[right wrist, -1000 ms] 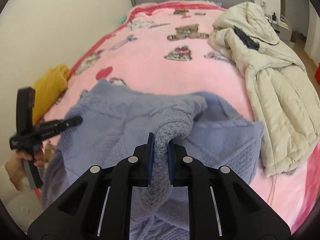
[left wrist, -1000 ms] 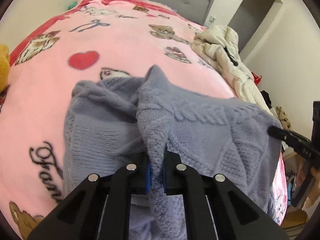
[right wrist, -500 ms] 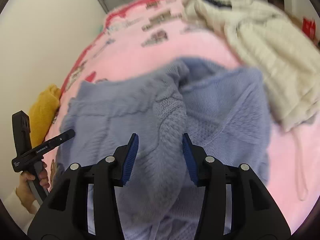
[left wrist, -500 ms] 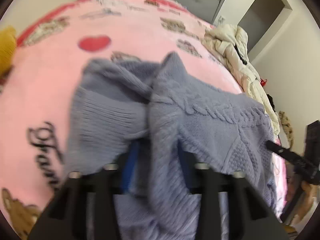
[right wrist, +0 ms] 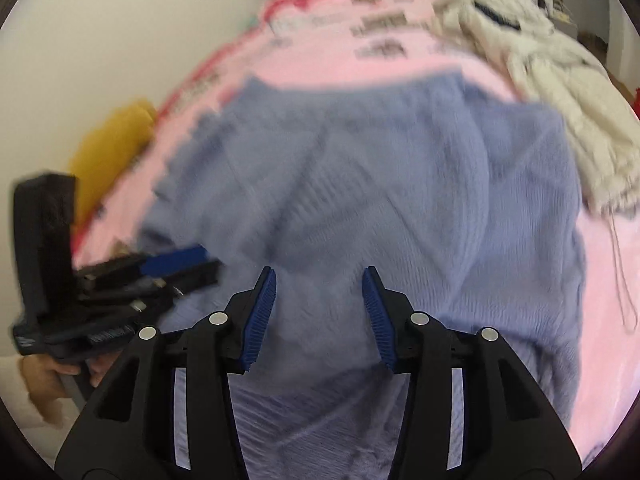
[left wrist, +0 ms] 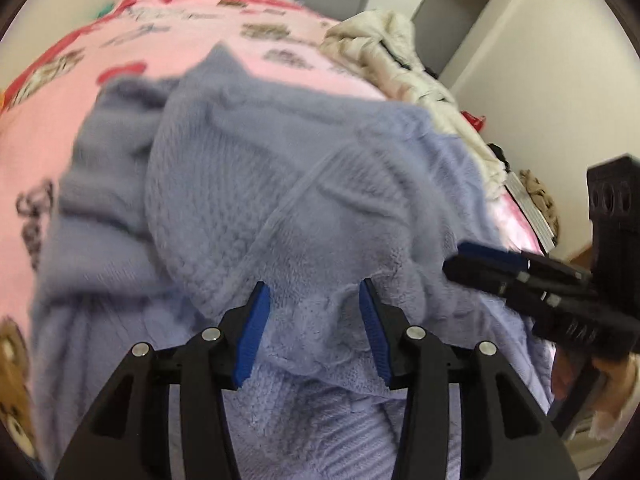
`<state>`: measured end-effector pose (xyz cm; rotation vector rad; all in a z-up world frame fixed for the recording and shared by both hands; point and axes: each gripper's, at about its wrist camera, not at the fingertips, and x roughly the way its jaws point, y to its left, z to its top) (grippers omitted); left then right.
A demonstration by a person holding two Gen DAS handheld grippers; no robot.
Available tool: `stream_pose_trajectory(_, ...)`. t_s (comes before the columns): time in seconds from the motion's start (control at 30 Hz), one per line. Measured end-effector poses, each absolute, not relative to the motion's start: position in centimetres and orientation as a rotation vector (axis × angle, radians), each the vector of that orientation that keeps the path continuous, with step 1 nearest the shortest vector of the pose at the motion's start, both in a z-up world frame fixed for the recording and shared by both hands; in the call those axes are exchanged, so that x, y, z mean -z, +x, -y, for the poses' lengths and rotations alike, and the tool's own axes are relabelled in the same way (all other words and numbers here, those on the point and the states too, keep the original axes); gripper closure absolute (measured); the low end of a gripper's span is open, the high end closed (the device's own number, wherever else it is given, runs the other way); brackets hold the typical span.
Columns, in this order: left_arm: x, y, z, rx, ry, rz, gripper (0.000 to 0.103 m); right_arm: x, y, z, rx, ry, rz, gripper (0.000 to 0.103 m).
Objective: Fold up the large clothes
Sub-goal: 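Move both open grippers to the ribbed cardigan hem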
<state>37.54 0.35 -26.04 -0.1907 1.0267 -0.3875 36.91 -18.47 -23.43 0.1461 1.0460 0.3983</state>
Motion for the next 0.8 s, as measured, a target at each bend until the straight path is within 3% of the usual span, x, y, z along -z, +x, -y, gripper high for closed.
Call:
stream_pose_trajectory(0.23,29.1,37.2,-1.3,0.367,-0.264,-1.045,0.057,27.1,36.7,18.2,-0.353,0.076,-1.102,0.061)
stream_pose_trajectory(0.37,27.9,37.2,-1.1,0.364,-0.272,-1.048,0.057,25.1,36.2,18.0,-0.361,0.112,-1.075,0.059)
stream_pose_trajectory(0.57,26.0,35.6,-1.3,0.394,-0.292,-1.038,0.048,22.9,33.5,18.4,-0.47,0.213,-1.046,0.054)
stream_pose_trajectory(0.6,26.3,35.2,-1.2,0.404,-0.285,-1.059,0.048,23.1,33.1,18.2,-0.483,0.22,-1.05,0.055)
stream_pose_trajectory(0.67,27.4,34.6,-1.1,0.405,-0.299,-1.105,0.048,23.9,32.7,17.7,-0.508,0.224,-1.077,0.067)
stream_pose_trajectory(0.8,28.6,34.4,-1.1,0.379,-0.331,-1.121,0.048,26.4,32.2,17.1,-0.45,0.21,-1.15,0.072)
